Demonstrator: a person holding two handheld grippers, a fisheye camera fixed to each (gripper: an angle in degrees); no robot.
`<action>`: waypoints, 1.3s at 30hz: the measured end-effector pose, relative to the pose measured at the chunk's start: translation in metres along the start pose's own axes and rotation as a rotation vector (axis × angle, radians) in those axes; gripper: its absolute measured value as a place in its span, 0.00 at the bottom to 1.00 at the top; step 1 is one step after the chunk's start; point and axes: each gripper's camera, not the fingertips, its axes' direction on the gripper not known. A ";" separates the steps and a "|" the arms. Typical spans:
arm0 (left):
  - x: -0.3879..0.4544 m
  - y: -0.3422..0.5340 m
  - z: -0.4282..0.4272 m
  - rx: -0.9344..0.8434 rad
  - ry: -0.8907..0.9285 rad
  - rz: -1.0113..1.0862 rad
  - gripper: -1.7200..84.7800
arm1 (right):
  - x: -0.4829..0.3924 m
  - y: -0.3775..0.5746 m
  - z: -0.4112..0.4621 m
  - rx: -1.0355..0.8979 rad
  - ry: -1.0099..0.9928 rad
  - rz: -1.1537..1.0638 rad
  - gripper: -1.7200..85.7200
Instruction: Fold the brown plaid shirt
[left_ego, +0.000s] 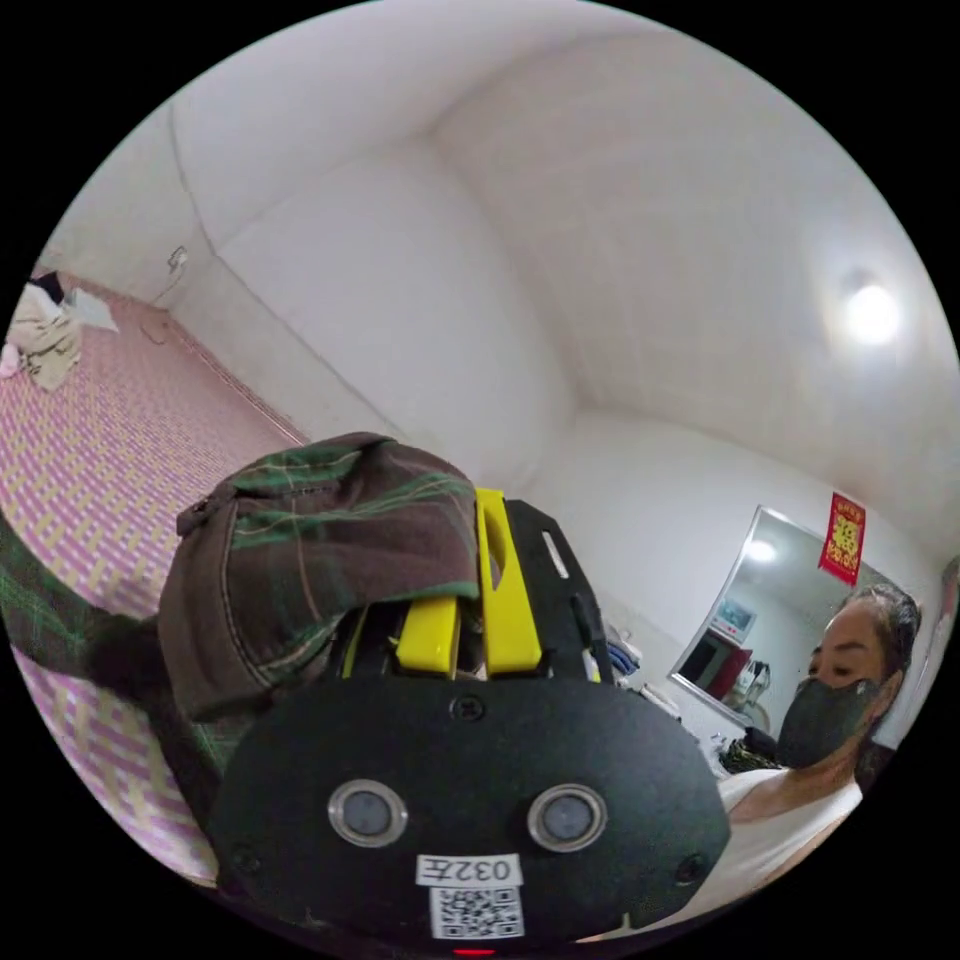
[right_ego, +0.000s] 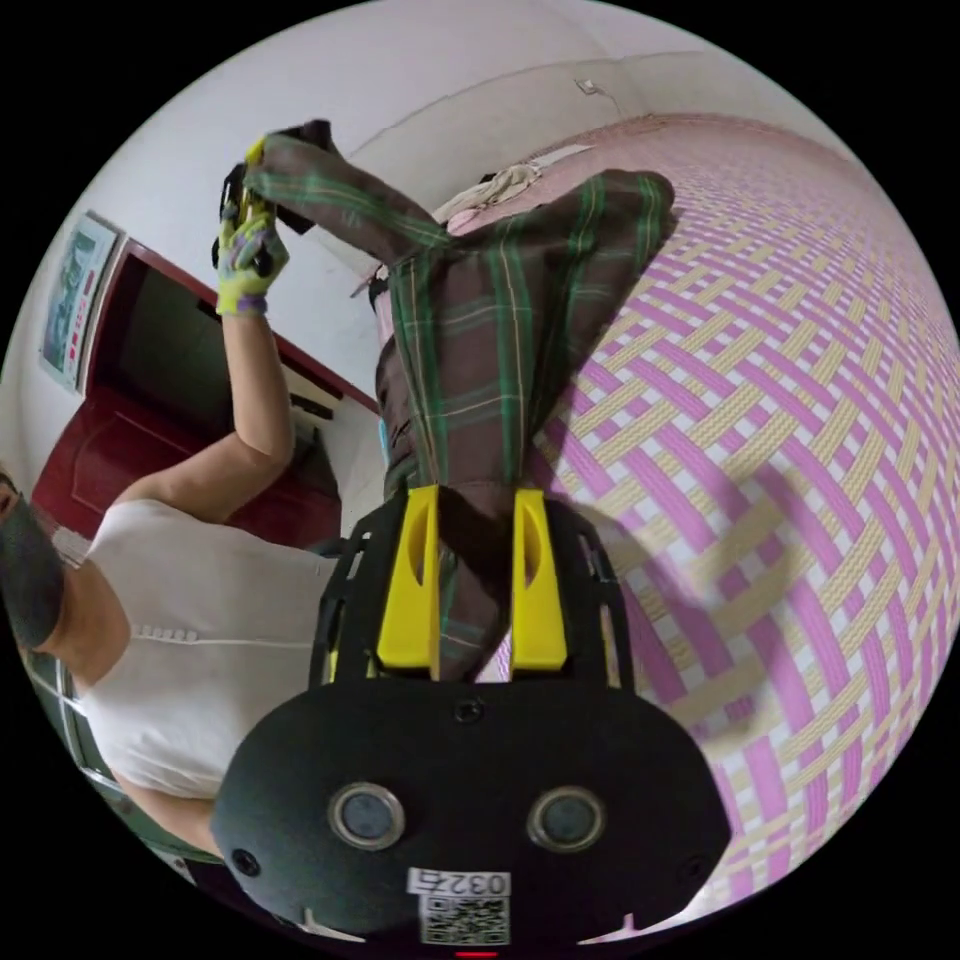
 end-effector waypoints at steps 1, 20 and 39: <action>0.006 -0.005 0.008 -0.010 0.002 0.005 0.01 | -0.001 0.002 0.001 0.012 -0.009 -0.007 0.09; 0.173 -0.082 0.452 -0.373 0.408 -0.316 0.01 | -0.044 0.268 -0.268 0.944 0.174 0.125 0.03; 0.000 -0.308 0.252 -0.046 0.284 -0.093 0.01 | -0.189 -0.028 -0.096 0.658 0.251 -0.224 0.09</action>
